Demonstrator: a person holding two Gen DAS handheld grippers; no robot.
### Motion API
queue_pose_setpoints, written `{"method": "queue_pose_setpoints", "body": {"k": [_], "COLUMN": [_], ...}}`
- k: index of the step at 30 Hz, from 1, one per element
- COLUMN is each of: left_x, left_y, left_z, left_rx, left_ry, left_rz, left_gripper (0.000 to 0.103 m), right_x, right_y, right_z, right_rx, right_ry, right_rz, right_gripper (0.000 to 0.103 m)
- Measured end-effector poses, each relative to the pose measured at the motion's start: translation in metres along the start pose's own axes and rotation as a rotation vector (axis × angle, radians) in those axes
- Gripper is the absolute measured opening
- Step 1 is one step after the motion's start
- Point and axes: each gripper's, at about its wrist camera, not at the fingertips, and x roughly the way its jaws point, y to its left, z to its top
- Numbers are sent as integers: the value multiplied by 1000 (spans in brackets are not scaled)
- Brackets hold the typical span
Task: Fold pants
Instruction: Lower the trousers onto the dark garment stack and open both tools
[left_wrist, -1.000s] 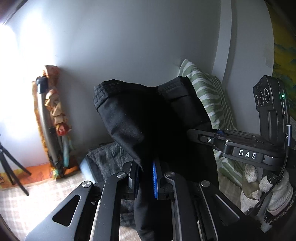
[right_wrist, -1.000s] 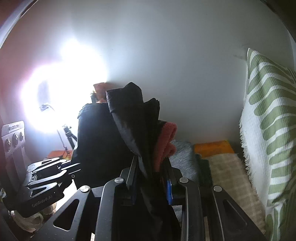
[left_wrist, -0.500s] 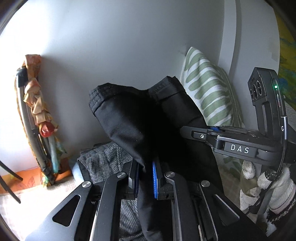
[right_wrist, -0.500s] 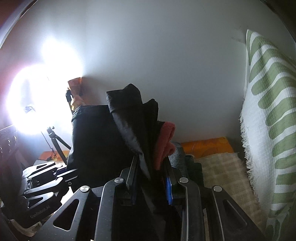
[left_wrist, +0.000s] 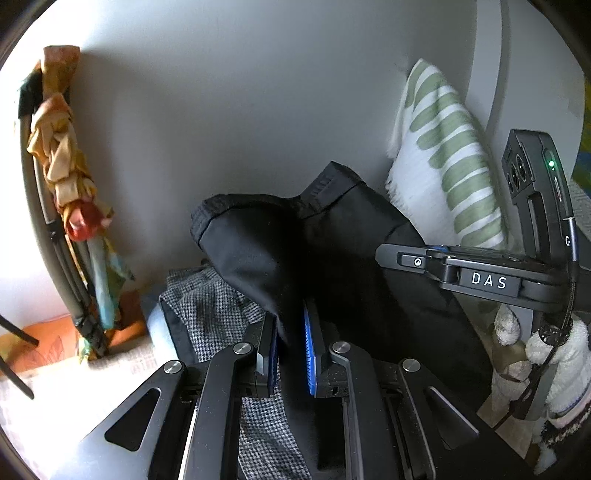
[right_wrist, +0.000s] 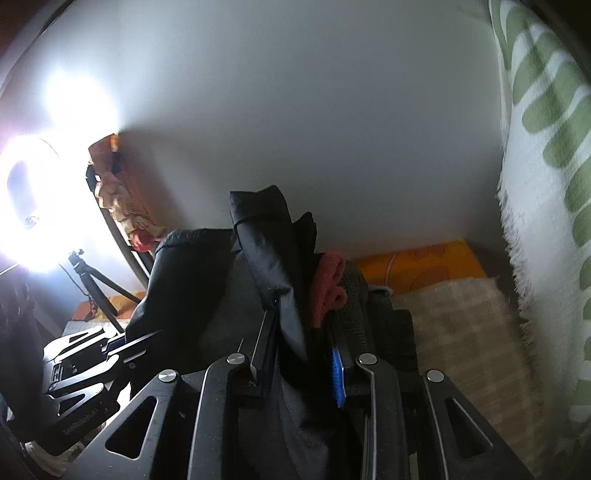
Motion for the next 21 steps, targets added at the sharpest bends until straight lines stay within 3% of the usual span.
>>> {"method": "queue_pose_setpoints", "body": {"k": [3, 5, 8, 13, 18, 21], "left_x": [4, 6, 8, 17, 30, 44], "left_y": [2, 7, 13, 23, 24, 24], "left_z": [-1, 0, -1, -7, -13, -17], "left_rx": [-2, -24, -29, -8, 38, 60], "left_ry": [12, 28, 30, 56, 76, 105], "left_rz": [33, 48, 97, 176, 232, 264], "left_gripper": [21, 34, 53, 58, 61, 61], "right_x": [6, 6, 5, 10, 10, 22], "right_y": [-6, -16, -27, -27, -12, -14], "right_z": [-1, -1, -2, -3, 6, 7], "right_rx": [12, 57, 88, 51, -7, -1], "right_ry": [4, 1, -2, 22, 5, 39], "right_rz": [-56, -81, -129, -213, -268, -290], "right_gripper": [38, 41, 54, 69, 70, 70]}}
